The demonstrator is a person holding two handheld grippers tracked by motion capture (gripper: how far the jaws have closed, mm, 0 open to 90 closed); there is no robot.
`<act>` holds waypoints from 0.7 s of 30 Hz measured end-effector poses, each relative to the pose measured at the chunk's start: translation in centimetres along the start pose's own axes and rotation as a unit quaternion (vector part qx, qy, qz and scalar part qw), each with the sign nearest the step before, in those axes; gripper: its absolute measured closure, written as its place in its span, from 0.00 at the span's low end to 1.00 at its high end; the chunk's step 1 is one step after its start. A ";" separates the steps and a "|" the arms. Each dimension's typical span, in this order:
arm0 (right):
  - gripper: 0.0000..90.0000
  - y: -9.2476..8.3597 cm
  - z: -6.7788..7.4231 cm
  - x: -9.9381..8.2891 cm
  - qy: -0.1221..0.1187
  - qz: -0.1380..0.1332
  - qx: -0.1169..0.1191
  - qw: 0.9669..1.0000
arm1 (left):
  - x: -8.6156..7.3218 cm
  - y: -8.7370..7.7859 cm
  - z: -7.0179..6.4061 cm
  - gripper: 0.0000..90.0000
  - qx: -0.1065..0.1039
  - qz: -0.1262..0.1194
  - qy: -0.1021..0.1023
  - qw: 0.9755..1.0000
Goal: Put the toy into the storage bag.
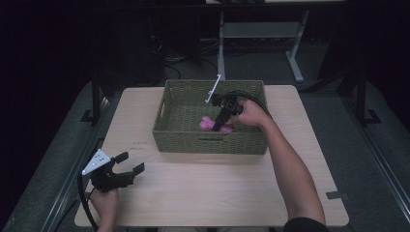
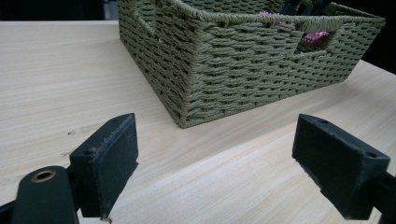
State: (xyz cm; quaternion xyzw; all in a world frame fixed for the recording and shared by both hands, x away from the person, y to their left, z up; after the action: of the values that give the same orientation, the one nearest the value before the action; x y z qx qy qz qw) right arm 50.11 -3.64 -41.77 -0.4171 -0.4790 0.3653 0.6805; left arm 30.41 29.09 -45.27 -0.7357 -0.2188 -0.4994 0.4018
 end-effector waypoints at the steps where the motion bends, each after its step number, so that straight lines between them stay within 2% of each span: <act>1: 0.63 0.1 0.0 0.0 0.002 0.000 0.003 1.000 | 0.0 0.0 0.0 0.15 -0.001 0.001 -0.002 1.000; 6: 0.62 0.2 -0.1 0.1 0.007 -0.004 0.007 1.000 | 0.0 0.0 0.0 0.15 0.001 0.001 -0.001 1.000; 7: 0.62 -0.1 -0.1 0.2 0.013 -0.017 0.011 1.000 | 0.0 0.0 0.0 0.15 0.001 0.001 -0.003 1.000; 8: 0.62 -0.1 -0.1 0.2 0.013 -0.017 0.011 1.000 | 0.0 0.0 0.0 0.15 0.001 0.001 -0.003 1.000; 21: 0.59 -1.3 0.3 0.0 0.013 -0.032 -0.005 0.999 | 0.0 0.1 -0.1 0.15 0.001 0.004 0.002 1.000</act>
State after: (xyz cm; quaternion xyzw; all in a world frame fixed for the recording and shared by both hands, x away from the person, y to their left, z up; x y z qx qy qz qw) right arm 49.91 -4.12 -40.52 -0.4100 -0.4848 0.3356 0.6959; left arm 30.45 28.96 -45.29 -0.7353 -0.2160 -0.4988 0.4047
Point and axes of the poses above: each handheld gripper's, and its own axes: y roughly forward along the jaws, x roughly out of its top, z roughly to its left, the point moved 5 cm from there along y, roughly forward along the jaws, and after that the axes turned 1 degree about -y, right-handed, at the moved point
